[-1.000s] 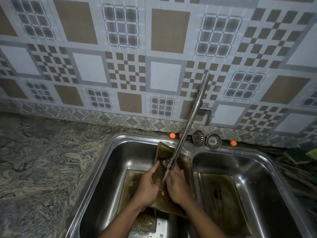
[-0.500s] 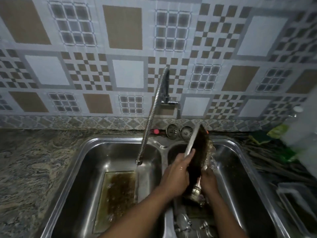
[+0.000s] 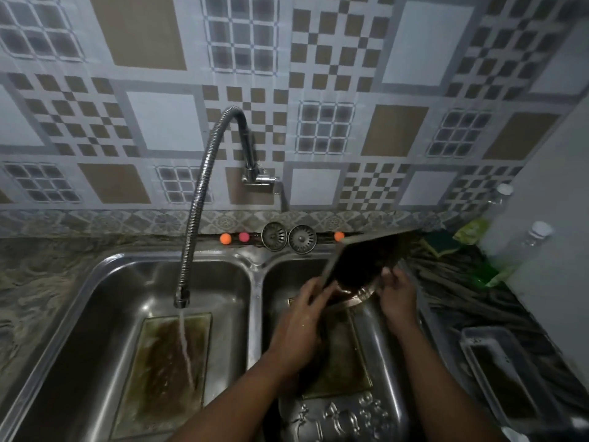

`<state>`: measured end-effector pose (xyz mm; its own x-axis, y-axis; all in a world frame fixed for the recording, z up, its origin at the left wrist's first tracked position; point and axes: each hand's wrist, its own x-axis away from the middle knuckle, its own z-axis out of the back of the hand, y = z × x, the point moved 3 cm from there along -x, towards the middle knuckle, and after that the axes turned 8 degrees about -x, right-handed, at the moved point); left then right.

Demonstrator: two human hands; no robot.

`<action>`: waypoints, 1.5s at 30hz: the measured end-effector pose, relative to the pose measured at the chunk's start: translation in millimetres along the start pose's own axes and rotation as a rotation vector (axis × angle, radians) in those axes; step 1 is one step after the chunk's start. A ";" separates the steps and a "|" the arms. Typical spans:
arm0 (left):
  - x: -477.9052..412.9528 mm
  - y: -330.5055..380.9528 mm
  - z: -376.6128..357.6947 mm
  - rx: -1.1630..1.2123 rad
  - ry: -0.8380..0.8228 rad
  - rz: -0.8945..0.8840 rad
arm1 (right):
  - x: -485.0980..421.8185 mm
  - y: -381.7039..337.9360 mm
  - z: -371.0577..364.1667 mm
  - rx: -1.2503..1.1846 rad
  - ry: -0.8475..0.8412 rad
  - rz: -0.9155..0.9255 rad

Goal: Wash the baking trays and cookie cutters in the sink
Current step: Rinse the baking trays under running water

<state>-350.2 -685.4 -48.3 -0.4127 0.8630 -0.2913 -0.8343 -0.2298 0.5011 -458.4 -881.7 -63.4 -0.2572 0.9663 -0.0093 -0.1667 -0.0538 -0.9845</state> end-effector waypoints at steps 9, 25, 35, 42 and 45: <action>16.3 -39.6 -55.5 0.251 -0.017 0.427 | 8.7 36.3 7.1 0.394 -0.233 0.111; 46.9 -101.5 -144.4 0.185 -0.438 0.788 | 20.0 142.7 -9.0 0.500 -0.483 -0.267; 51.2 -99.6 -157.3 0.277 -0.422 0.811 | 23.2 139.1 -6.7 0.392 -0.370 -0.396; 38.3 -88.9 -136.6 0.236 -0.264 0.799 | 31.6 119.6 -6.5 0.319 -0.288 -0.417; 25.3 -78.1 -99.5 0.359 -0.057 0.674 | 36.0 95.4 -23.7 0.506 -0.344 -0.219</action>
<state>-331.9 -690.4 -175.9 -0.7628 0.6121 0.2084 -0.2347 -0.5625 0.7928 -461.0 -846.2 -161.8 -0.4423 0.8372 0.3218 -0.6565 -0.0578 -0.7521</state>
